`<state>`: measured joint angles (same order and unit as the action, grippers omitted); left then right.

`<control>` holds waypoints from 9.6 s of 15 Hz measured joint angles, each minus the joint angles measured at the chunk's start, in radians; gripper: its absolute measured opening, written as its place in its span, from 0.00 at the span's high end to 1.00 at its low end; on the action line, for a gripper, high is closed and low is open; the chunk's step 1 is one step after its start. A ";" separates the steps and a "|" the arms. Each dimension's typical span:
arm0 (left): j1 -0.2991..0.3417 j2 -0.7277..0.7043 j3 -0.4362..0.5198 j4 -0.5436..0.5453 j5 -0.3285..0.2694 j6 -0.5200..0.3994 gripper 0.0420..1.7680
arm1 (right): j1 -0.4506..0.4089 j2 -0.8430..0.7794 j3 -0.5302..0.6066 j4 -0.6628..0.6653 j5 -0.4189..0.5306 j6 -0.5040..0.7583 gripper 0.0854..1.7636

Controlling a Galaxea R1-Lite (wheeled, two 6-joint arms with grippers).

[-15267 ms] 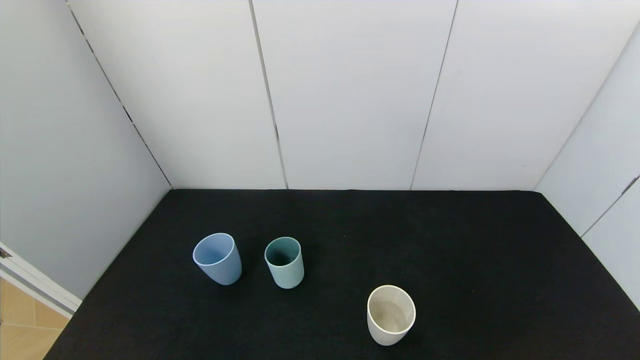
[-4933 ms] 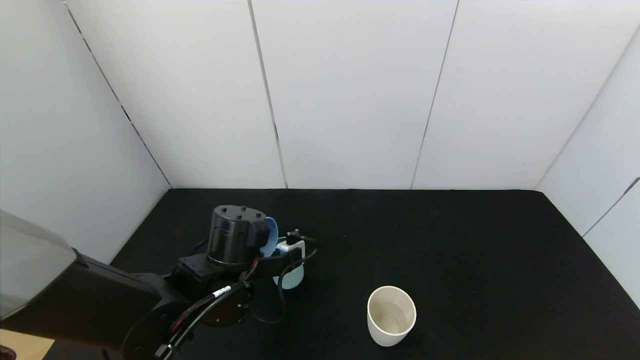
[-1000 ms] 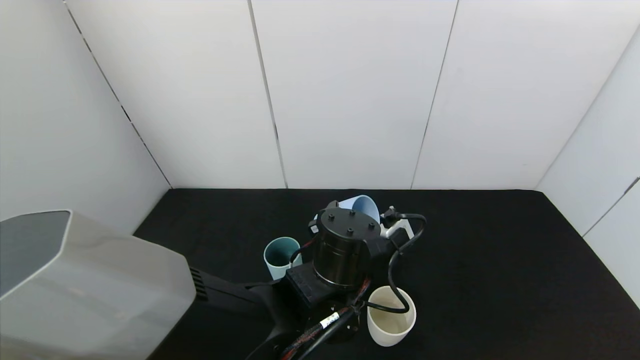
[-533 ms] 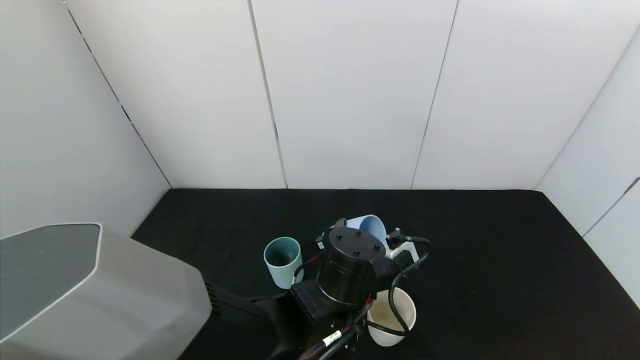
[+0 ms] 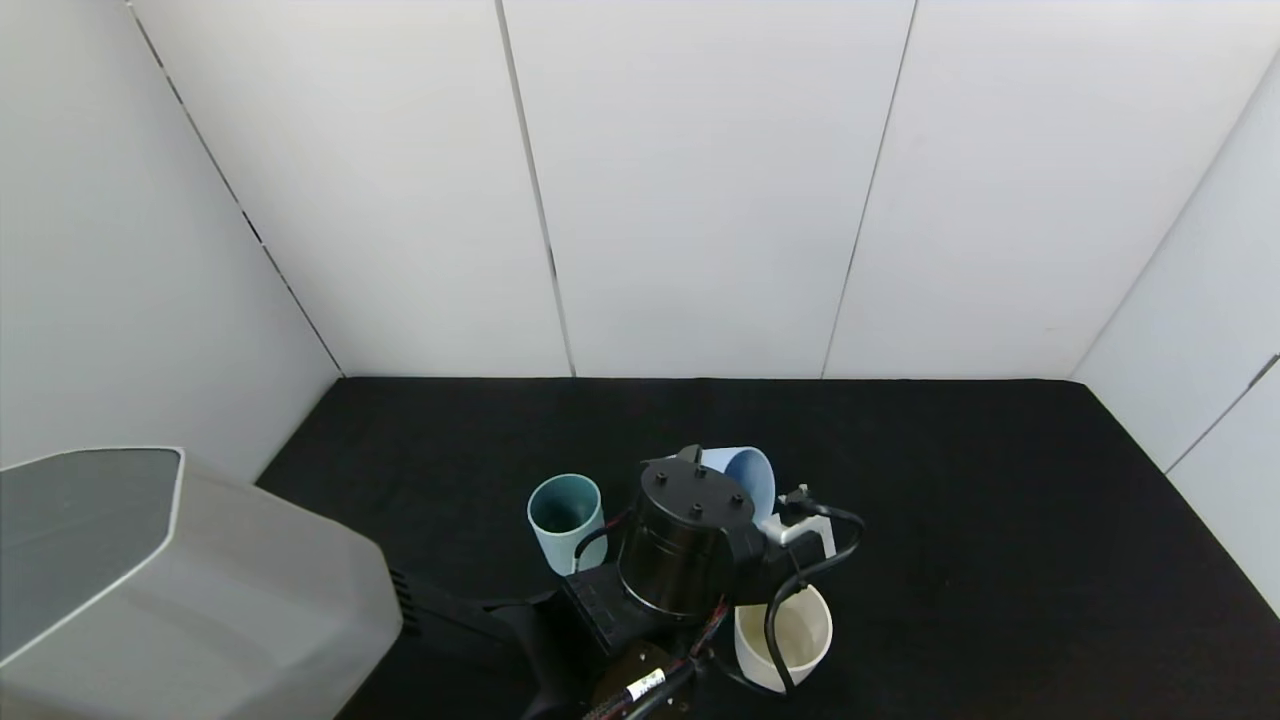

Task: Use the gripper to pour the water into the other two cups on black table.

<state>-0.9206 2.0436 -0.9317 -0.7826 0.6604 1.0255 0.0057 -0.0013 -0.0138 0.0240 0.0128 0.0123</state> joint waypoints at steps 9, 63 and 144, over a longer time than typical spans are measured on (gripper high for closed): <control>0.006 -0.019 0.055 -0.006 0.027 0.156 0.34 | 0.000 0.000 0.000 0.000 0.001 0.000 0.03; -0.113 -0.021 0.081 -0.178 0.184 0.633 0.34 | 0.000 0.000 0.000 0.000 0.001 0.000 0.03; 0.847 0.090 0.211 -0.291 -0.627 -1.001 0.11 | 0.000 0.000 0.000 0.000 0.001 0.000 0.03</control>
<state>-0.0736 2.1340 -0.7206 -1.0732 0.0330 0.0240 0.0057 -0.0013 -0.0138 0.0245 0.0134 0.0123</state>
